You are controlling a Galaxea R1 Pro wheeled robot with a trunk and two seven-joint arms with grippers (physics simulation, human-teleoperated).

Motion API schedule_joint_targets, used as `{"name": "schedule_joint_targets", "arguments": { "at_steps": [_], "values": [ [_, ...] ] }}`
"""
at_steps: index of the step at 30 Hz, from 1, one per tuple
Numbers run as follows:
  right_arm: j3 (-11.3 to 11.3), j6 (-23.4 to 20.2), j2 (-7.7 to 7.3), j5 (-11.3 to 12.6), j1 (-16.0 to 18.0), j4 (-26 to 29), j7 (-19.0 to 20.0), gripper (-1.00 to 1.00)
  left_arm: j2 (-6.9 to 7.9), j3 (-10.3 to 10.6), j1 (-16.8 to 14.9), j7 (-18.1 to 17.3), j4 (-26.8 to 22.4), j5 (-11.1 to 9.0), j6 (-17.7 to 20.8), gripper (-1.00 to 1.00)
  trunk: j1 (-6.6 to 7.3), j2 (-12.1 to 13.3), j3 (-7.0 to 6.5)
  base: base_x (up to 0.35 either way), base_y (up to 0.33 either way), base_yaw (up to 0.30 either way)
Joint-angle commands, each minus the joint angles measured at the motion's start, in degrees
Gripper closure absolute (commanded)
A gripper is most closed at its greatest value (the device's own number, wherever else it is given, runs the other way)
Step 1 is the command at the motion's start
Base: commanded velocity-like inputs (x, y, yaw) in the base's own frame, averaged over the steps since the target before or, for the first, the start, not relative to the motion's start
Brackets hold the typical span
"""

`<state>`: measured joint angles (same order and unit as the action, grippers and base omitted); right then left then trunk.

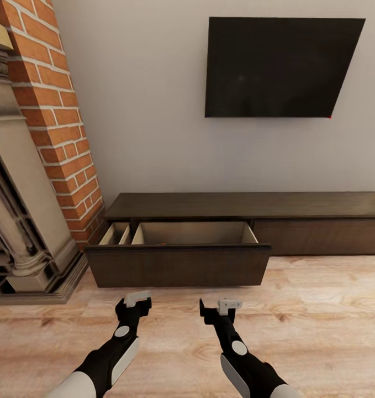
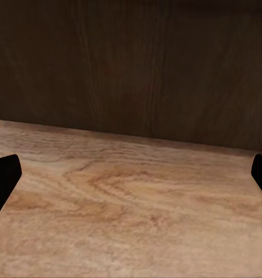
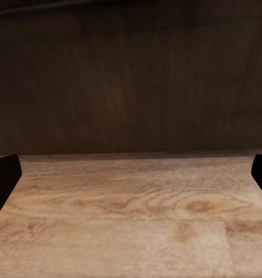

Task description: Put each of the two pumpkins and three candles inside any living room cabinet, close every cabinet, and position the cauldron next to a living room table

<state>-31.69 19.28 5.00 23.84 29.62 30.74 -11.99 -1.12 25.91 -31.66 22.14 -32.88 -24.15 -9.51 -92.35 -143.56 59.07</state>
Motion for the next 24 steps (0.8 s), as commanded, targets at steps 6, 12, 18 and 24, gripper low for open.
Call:
{"name": "schedule_joint_targets", "arguments": {
  "at_steps": [6,12,18,24],
  "values": [
    [0.0,0.8,0.06,0.7,0.1,0.7,-0.5,-1.00,0.31,0.6,-0.1,0.7,-1.4,-0.5,-0.4,-1.00,0.01,0.0,0.05,0.000,0.000,0.000],
    [0.3,1.0,0.13,1.2,0.1,1.5,-1.1,-1.00,0.64,0.5,-0.1,0.6,-0.9,-0.5,-0.4,-1.00,0.01,0.0,0.05,0.141,0.017,0.000],
    [0.4,1.1,-0.04,2.7,0.1,1.7,-1.2,-1.00,0.81,0.5,-0.1,0.6,-0.8,-0.5,-0.4,-1.00,0.01,0.0,0.05,0.247,0.020,0.000],
    [0.5,1.1,-0.07,3.1,0.1,1.6,-1.9,-1.00,0.81,0.5,-0.1,0.5,-0.8,-0.5,-0.4,-1.00,0.01,0.0,0.05,0.293,0.002,0.000]
  ]
}}
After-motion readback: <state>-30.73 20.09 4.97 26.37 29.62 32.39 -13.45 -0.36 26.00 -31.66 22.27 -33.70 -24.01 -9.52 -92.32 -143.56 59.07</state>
